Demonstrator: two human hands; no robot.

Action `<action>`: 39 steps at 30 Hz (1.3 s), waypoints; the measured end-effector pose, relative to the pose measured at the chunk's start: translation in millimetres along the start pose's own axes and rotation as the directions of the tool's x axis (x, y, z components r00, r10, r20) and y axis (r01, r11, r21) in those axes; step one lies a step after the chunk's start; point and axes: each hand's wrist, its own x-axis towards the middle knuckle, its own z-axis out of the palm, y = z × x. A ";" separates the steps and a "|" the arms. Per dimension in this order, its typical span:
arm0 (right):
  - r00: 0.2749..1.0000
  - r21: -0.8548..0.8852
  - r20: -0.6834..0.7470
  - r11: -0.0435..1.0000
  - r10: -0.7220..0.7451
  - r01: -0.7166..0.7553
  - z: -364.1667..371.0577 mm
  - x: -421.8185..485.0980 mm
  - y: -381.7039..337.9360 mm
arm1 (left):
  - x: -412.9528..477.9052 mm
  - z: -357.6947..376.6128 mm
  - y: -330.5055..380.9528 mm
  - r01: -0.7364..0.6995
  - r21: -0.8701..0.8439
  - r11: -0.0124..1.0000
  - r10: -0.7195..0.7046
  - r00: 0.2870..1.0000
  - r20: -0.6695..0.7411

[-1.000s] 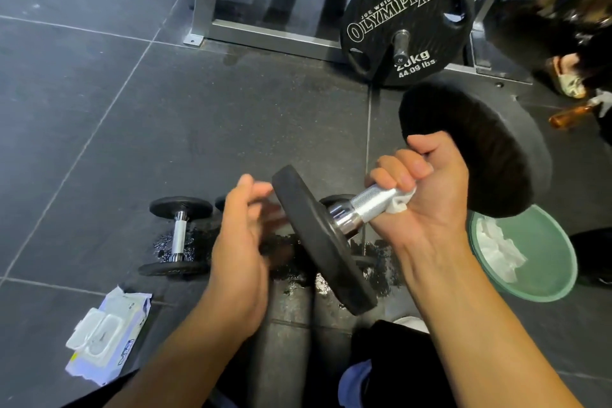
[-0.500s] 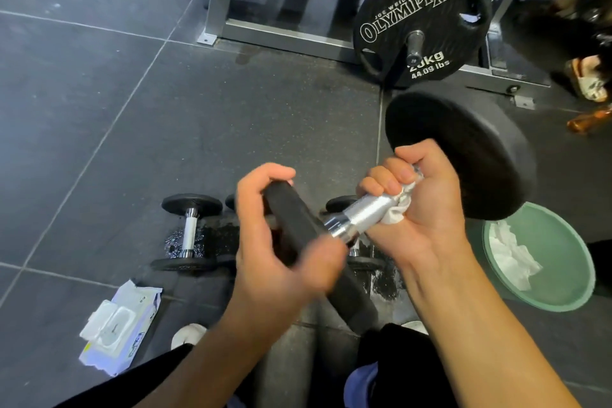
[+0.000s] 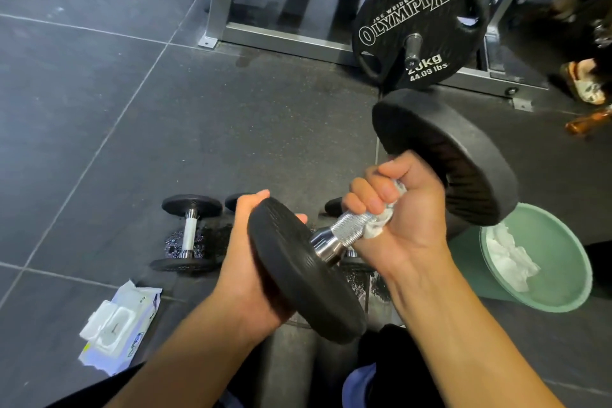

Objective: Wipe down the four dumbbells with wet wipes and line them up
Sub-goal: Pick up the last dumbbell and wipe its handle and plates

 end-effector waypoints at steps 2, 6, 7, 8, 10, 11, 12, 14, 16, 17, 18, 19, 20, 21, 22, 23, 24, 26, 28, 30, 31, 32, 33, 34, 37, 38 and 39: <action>0.998 0.064 -0.040 0.997 0.038 -0.035 -1.3 2.9 -0.1 | -6.9 7.2 -4.2 -0.209 0.004 0.978 0.209 0.978 -0.004; 0.984 0.137 -0.152 0.988 0.089 -0.068 -5.3 7.5 -0.4 | -34.9 12.5 -4.8 -0.816 0.520 0.254 0.727 0.515 0.453; 0.981 0.132 -0.173 0.989 0.084 -0.061 -7.0 7.7 0.1 | -34.8 5.1 -1.1 -0.844 0.530 -0.084 0.685 0.338 0.646; 0.979 0.122 -0.189 0.991 0.072 -0.049 -8.5 7.8 0.9 | -33.3 0.5 2.9 -0.847 0.448 -0.285 0.622 0.193 0.759; 0.977 0.092 -0.207 0.995 0.047 -0.028 -10.0 6.5 2.3 | -27.1 -6.2 8.8 -0.882 0.431 -0.188 0.741 0.161 0.652; 0.979 0.076 -0.203 0.997 0.029 -0.014 -9.9 5.5 2.7 | -21.0 -9.8 14.0 -0.876 0.480 0.052 0.832 0.304 0.464; 0.981 0.062 -0.191 0.998 0.009 0.003 -9.6 4.6 3.1 | -15.8 -9.3 18.6 -0.783 0.506 0.361 0.817 0.527 0.233; 0.986 0.041 -0.164 0.999 -0.021 0.028 -7.4 2.7 3.1 | -5.3 -4.7 19.3 -0.315 0.387 0.866 0.378 0.921 -0.097; 0.990 0.024 -0.139 1.000 -0.015 0.019 -4.2 2.3 3.4 | -2.1 0.3 13.0 0.031 0.174 0.984 -0.007 0.990 -0.138; 0.991 0.019 -0.134 1.000 -0.008 0.011 -3.6 2.3 4.1 | 0.5 1.2 7.9 0.088 0.132 0.987 -0.073 0.991 -0.117; 0.991 0.015 -0.130 1.000 0.000 0.002 -3.1 2.1 4.9 | 3.4 -0.7 3.3 0.091 0.102 0.991 -0.082 0.993 -0.088; 0.992 0.013 -0.128 1.000 0.009 -0.007 -2.9 2.0 5.6 | 7.2 -2.8 0.5 0.079 0.074 0.994 -0.074 0.995 -0.068; 0.992 0.015 -0.127 1.000 0.022 -0.020 -2.7 2.1 5.9 | 9.2 -3.7 0.2 0.060 0.063 0.996 -0.056 0.997 -0.056; 0.991 0.020 -0.125 0.999 0.040 -0.038 -2.4 2.2 6.1 | 10.1 -3.2 1.4 0.003 0.055 0.998 -0.001 0.999 -0.049; 0.991 0.034 -0.123 0.998 0.062 -0.058 -2.3 2.4 6.0 | 9.7 -1.1 1.4 -0.072 0.052 0.996 0.076 0.994 -0.076; 0.989 0.056 -0.126 0.996 0.081 -0.075 -2.1 3.0 5.5 | 7.9 2.5 0.9 -0.156 0.050 0.987 0.160 0.984 -0.084; 0.986 0.082 -0.138 0.993 0.095 -0.084 -2.0 4.2 4.5 | 5.4 7.5 0.7 -0.253 0.076 0.965 0.258 0.963 -0.073; 0.978 0.126 -0.178 0.988 0.112 -0.090 -2.6 8.0 2.8 | -4.1 16.4 -0.2 -0.509 0.215 0.834 0.514 0.857 0.034; 0.971 0.120 -0.210 0.988 0.116 -0.092 -3.2 11.9 2.5 | -10.4 12.2 2.4 -0.785 0.531 0.318 0.708 0.569 0.418; 0.965 0.076 -0.236 0.992 0.115 -0.100 -4.8 14.6 4.7 | -14.4 -0.8 3.9 -0.730 0.496 -0.471 0.513 0.230 0.827; 0.963 0.052 -0.245 0.993 0.114 -0.104 -5.3 14.7 6.3 | -16.0 -6.2 2.7 -0.649 0.345 -0.678 0.363 0.113 0.925; 0.963 0.033 -0.247 0.994 0.107 -0.102 -5.7 14.3 8.4 | -16.9 -8.8 2.9 -0.608 0.273 -0.746 0.304 0.054 0.951; 0.964 0.016 -0.247 0.996 0.094 -0.093 -6.0 14.2 9.9 | -14.6 -9.8 5.1 -0.624 0.330 -0.709 0.379 0.058 0.924; 0.965 0.005 -0.249 0.997 0.080 -0.081 -6.5 13.5 10.3 | -9.5 -9.9 10.7 -0.682 0.482 -0.550 0.560 0.126 0.819; 0.971 -0.006 -0.230 0.998 0.062 -0.065 -7.1 9.3 7.8 | 5.5 -6.2 34.9 -0.559 0.584 0.589 0.665 0.746 0.043; 0.973 -0.004 -0.221 0.997 0.069 -0.072 -6.7 8.7 6.6 | 10.4 -7.1 36.9 -0.301 0.437 0.848 0.377 0.921 -0.096; 0.972 -0.002 -0.218 0.996 0.086 -0.088 -5.7 8.9 5.3 | 12.6 -9.4 32.3 -0.083 0.327 0.941 0.127 0.985 -0.113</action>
